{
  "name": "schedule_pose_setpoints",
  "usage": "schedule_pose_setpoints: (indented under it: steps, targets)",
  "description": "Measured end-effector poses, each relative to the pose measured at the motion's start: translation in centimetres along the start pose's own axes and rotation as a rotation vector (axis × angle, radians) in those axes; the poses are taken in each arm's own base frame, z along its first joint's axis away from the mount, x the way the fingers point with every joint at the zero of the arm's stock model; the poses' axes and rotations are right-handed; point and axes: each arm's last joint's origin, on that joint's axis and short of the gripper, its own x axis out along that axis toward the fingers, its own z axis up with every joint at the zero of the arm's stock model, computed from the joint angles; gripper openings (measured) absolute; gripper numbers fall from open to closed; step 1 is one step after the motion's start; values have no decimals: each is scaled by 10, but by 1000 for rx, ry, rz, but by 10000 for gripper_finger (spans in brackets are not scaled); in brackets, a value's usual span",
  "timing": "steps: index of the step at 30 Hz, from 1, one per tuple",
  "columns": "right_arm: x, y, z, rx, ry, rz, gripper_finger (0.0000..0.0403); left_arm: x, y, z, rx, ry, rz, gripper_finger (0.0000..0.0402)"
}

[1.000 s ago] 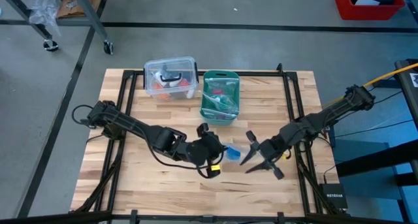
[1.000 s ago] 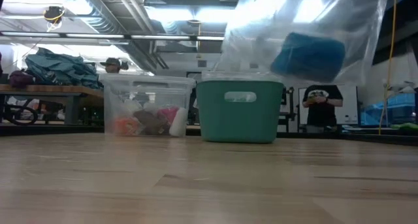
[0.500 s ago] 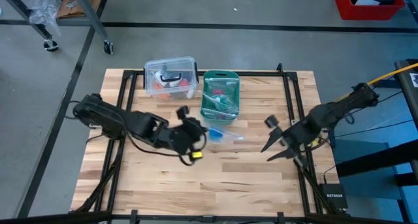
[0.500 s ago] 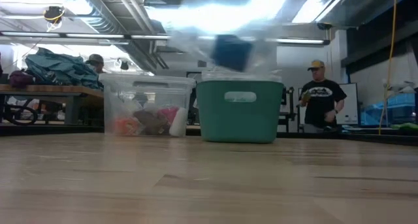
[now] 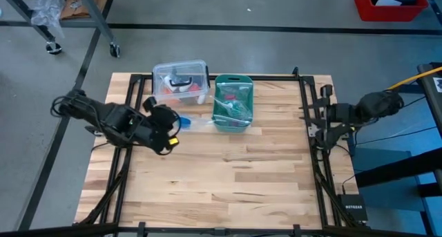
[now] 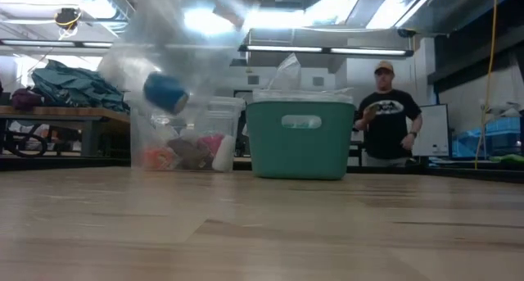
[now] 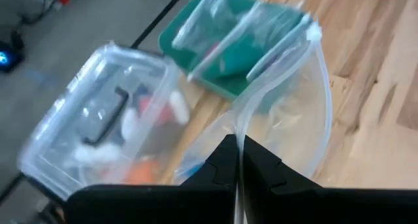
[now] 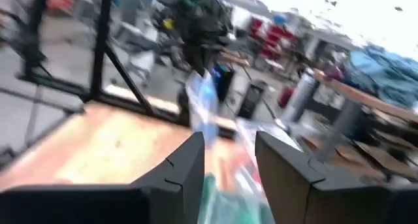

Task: Roll bandage
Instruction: Close the transparent zip bag

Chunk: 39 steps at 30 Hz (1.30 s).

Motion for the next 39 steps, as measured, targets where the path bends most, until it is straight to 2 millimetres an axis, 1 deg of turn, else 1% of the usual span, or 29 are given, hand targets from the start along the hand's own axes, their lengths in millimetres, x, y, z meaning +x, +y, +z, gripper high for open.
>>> schedule_pose_setpoints:
  steps: [4, 7, 9, 12, 15, 19, 21, 25, 29, 31, 34, 36, 39]
  targets:
    - [-3, -1, -6, 4, 49, -38, 138, 21, -3, -33, -68, -31, -29, 0]
    - [2, 2, -8, 10, 68, -31, 138, 42, -14, -53, -119, -105, -88, 0]
    - [10, 8, -14, 34, 100, -24, 138, 55, -25, -62, -152, -173, -139, 0]
    - [25, 20, -25, 59, 154, -23, 138, 70, -41, -69, -208, -291, -239, 0]
    - [42, 33, -39, 45, 202, -13, 138, 76, -53, -68, -260, -413, -350, 0]
    - [68, 51, -49, 31, 227, -5, 138, 79, -60, -66, -265, -509, -410, 0]
    - [82, 60, -52, 10, 228, -5, 138, 80, -62, -65, -261, -524, -420, 0]
    - [112, 77, -57, -96, 240, 10, 138, 83, -67, -65, -223, -536, -448, 0]
    - [135, 91, -59, -189, 212, 11, 138, 83, -70, -66, -200, -527, -495, 0]
    - [142, 94, -60, -208, 206, -9, 138, 82, -71, -67, -186, -520, -528, 0]
    - [147, 96, -59, -192, 192, -37, 138, 79, -74, -69, -154, -524, -552, 0]
    - [149, 97, -58, -153, 169, -44, 138, 77, -75, -69, -146, -527, -558, 0]
    - [152, 99, -55, -91, 122, -6, 138, 77, -75, -69, -142, -527, -559, 0]
